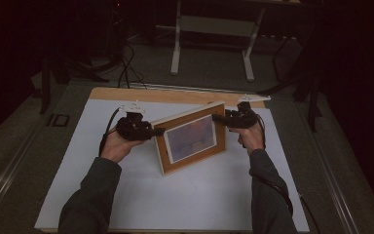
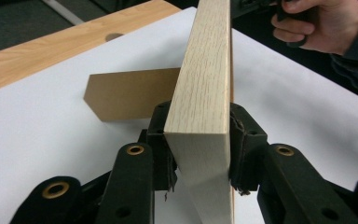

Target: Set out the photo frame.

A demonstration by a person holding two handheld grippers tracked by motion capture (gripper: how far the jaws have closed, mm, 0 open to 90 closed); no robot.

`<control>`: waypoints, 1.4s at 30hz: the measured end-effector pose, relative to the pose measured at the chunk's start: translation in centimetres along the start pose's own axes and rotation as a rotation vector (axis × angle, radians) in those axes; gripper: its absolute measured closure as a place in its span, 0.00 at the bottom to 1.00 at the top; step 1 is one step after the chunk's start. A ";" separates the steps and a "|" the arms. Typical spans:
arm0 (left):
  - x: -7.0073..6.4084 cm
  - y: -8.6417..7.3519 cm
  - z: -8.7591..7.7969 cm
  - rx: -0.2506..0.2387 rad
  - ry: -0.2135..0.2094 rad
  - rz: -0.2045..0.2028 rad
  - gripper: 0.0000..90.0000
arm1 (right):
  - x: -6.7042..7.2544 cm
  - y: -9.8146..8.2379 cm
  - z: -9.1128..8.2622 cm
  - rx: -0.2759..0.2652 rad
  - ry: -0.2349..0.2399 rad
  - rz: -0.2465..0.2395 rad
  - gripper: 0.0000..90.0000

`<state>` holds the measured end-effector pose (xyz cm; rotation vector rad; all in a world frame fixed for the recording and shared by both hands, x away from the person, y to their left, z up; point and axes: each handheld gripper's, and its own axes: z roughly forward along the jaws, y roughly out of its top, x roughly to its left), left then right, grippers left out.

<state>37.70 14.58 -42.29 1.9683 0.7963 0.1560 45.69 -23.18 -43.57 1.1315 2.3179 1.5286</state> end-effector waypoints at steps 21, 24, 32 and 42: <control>-1.8 -1.4 -1.4 -0.099 0.180 -0.040 0.74 | 0.5 -0.2 -0.8 0.001 -0.065 -0.007 0.67; -1.6 -1.4 -1.4 -0.111 0.169 -0.062 0.75 | 0.6 -0.3 -0.8 -0.004 -0.072 -0.003 0.67; -1.0 -1.4 -1.1 -0.131 0.161 -0.093 0.75 | 0.8 -0.5 -1.1 -0.002 -0.099 0.003 0.67; -0.5 -1.3 -0.9 -0.142 0.157 -0.127 0.75 | 1.4 -0.8 -1.4 0.006 -0.127 0.010 0.68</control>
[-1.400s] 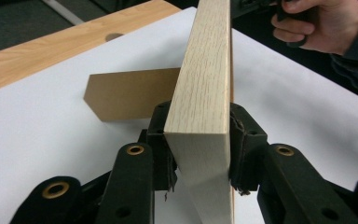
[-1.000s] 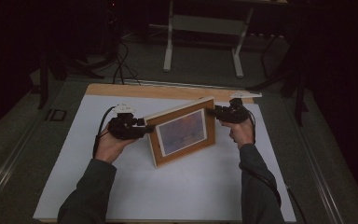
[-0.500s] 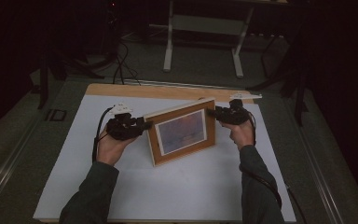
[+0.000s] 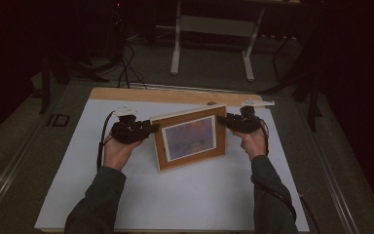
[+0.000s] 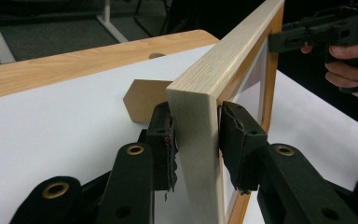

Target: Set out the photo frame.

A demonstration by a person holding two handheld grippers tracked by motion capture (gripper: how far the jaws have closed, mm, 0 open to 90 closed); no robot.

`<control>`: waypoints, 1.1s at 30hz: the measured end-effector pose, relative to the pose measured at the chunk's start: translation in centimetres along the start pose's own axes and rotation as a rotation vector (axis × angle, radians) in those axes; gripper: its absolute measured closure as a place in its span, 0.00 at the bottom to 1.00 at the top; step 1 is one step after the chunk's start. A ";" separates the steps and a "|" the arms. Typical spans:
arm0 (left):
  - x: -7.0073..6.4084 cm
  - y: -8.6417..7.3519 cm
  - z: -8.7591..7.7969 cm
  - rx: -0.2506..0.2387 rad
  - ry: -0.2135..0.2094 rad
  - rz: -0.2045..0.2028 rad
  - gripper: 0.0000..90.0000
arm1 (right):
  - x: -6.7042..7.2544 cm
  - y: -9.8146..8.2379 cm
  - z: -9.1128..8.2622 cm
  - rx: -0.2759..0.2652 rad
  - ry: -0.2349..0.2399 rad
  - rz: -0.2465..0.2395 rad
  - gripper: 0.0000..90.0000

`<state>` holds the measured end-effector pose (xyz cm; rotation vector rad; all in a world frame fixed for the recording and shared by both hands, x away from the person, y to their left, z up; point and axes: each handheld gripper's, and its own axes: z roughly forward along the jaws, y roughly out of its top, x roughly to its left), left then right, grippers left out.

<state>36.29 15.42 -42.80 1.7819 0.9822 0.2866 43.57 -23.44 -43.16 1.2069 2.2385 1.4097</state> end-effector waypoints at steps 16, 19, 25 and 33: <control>0.5 1.0 0.7 0.026 0.029 0.034 0.71 | 1.3 -0.4 -0.9 0.019 -0.067 0.005 0.68; 0.5 1.2 0.8 0.030 0.033 0.040 0.71 | 1.5 -0.5 -1.2 0.027 -0.075 0.002 0.68; 1.0 1.2 1.0 0.023 0.024 0.029 0.70 | 1.9 -0.6 -1.4 0.041 -0.086 0.004 0.68; 1.5 1.3 1.2 0.017 0.007 -0.004 0.69 | 2.6 -0.8 -1.8 0.057 -0.105 0.022 0.69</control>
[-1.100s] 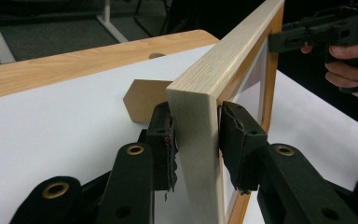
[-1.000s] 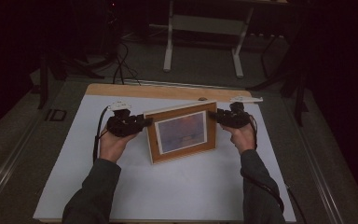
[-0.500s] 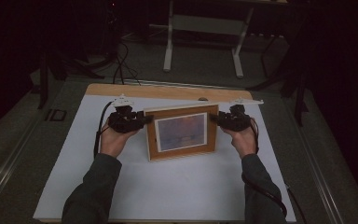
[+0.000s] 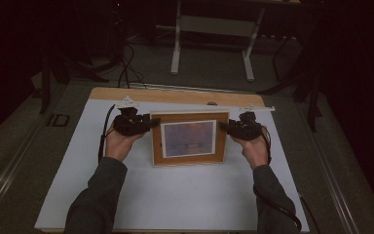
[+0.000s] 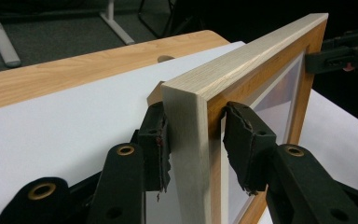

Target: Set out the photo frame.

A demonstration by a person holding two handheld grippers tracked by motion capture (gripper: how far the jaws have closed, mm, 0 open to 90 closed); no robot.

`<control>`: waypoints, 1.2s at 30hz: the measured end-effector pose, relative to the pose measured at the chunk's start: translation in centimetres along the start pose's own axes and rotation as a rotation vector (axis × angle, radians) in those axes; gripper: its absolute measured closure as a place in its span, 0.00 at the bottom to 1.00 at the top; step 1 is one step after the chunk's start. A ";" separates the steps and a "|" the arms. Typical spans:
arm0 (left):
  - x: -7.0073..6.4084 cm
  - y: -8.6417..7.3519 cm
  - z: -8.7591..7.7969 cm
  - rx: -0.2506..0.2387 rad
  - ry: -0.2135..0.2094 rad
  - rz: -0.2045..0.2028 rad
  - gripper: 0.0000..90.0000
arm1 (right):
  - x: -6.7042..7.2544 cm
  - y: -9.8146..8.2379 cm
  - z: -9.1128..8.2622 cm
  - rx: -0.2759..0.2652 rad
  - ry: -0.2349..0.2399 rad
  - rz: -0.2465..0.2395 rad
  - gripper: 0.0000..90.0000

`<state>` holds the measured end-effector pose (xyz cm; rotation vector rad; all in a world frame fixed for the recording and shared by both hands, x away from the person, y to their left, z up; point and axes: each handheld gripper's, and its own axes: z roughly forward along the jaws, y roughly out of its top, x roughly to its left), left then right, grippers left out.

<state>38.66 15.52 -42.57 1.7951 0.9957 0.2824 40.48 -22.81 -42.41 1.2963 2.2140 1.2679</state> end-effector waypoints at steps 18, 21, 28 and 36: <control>0.5 0.0 0.4 -0.008 -0.061 -0.063 0.68 | 0.6 -0.5 -1.2 0.037 -0.012 0.025 0.69; 0.5 0.0 0.3 -0.006 -0.069 -0.067 0.68 | 0.7 -0.6 -1.4 0.041 -0.010 0.024 0.69; 0.3 0.1 0.1 0.002 -0.077 -0.074 0.67 | 0.9 -0.7 -1.8 0.051 -0.004 0.020 0.69; 0.5 0.2 -0.1 0.015 -0.084 -0.112 0.68 | 0.9 -0.6 -1.9 0.067 -0.003 0.022 0.69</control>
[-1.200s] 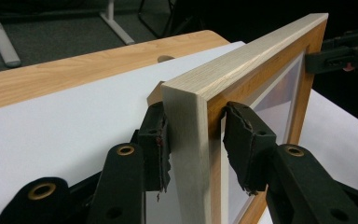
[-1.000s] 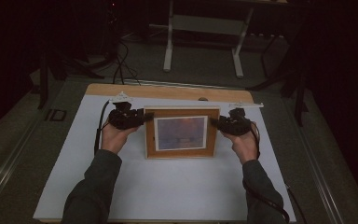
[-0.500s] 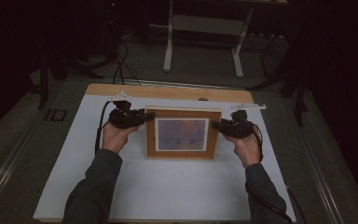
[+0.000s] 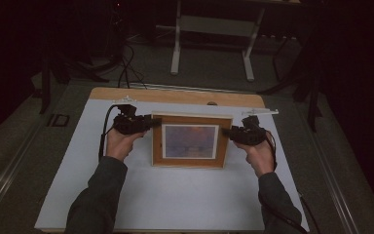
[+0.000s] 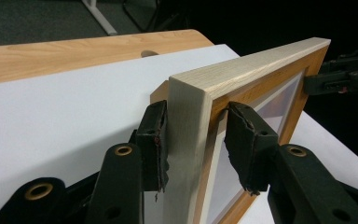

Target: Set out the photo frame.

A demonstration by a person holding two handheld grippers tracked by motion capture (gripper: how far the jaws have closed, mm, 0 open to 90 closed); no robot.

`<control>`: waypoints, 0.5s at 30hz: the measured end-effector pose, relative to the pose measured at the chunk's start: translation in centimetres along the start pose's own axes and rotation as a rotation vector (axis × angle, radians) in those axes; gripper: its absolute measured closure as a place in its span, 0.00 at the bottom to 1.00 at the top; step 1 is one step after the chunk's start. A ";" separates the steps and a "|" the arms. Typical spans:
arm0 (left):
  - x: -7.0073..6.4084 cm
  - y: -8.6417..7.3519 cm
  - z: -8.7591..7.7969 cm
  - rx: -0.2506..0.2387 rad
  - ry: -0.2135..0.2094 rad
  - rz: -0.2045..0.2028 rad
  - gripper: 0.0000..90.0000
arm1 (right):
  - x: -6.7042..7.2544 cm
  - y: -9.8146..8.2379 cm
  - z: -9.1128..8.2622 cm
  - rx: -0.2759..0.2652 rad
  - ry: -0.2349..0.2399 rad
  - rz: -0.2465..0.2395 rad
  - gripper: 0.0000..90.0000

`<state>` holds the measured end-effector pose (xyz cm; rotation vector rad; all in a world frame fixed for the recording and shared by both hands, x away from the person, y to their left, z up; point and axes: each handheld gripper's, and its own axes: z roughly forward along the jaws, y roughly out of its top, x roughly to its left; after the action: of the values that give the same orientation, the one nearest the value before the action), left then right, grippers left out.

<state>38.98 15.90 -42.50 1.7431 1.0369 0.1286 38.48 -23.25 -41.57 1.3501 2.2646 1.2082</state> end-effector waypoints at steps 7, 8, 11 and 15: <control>0.2 0.0 -0.4 0.006 -0.001 -0.028 0.70 | 0.2 0.2 0.0 0.021 -0.003 0.008 0.69; 0.1 0.0 -0.4 0.006 0.001 -0.029 0.70 | 0.2 0.3 0.0 0.024 -0.004 0.010 0.69; 0.1 -0.1 -0.5 0.008 0.002 -0.031 0.70 | 0.2 0.3 0.0 0.029 -0.001 0.017 0.69; 0.0 -0.2 -0.7 0.010 0.011 -0.036 0.70 | 0.3 0.5 0.0 0.046 0.006 0.015 0.69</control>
<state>38.51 16.41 -42.31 1.7334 1.0777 0.1105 38.59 -22.85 -41.12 1.3841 2.3040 1.1734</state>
